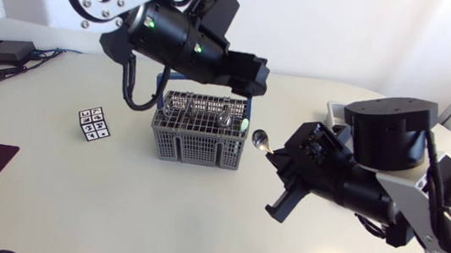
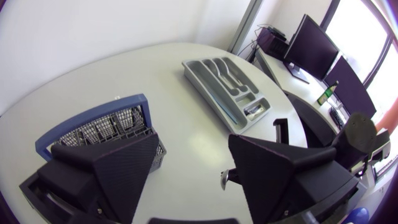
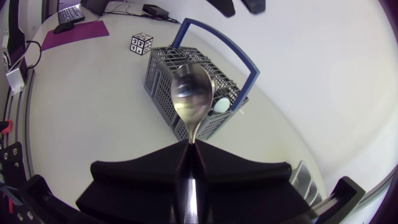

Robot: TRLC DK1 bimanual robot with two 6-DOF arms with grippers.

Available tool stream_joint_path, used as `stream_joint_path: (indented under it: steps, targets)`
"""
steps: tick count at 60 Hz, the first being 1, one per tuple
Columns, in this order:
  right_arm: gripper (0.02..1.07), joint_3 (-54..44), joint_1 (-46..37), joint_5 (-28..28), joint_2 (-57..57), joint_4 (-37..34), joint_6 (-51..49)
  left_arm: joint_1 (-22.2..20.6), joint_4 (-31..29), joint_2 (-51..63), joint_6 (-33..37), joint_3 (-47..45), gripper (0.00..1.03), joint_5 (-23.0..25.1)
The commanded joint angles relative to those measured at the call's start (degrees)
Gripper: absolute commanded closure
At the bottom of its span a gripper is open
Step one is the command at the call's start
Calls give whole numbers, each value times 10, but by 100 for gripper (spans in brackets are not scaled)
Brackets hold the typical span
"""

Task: Transfer all utensils from the basket to the drawer tray.

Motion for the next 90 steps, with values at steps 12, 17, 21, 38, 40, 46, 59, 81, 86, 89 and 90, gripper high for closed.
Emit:
stream_joint_path:
  steps: [12,17,21,38,40,46,59,81,86,89,90]
  targets:
    - [102,-53,-153,-125,-43,-31,-89,51,57,-40,-75,23,6,14]
    - [101,-54,-255,-217,-32,-53,-152,59,71,-41,-86,13,6,14]
    - [102,-51,-321,-265,-20,-72,-202,62,74,-39,-85,4,6,14]
    - [101,22,-556,-364,100,-211,-512,72,102,-27,-84,-28,5,14]
    - [101,34,-579,-364,122,-218,-548,72,113,-25,-84,-36,5,14]
    - [101,82,-640,-364,197,-245,-637,69,136,-18,-82,-54,5,13]
    - [101,133,-704,-334,302,-235,-794,69,146,-14,-79,-68,5,10]
    - [101,149,-720,-260,383,-150,-878,81,148,-18,-51,-103,5,9]
    - [101,144,-725,-245,397,-113,-889,88,147,-19,-47,-111,5,9]
    - [101,146,-728,-232,407,-102,-890,90,147,-22,-43,-116,5,9]
    - [101,146,-728,-228,409,-99,-890,91,146,-24,-41,-118,5,9]
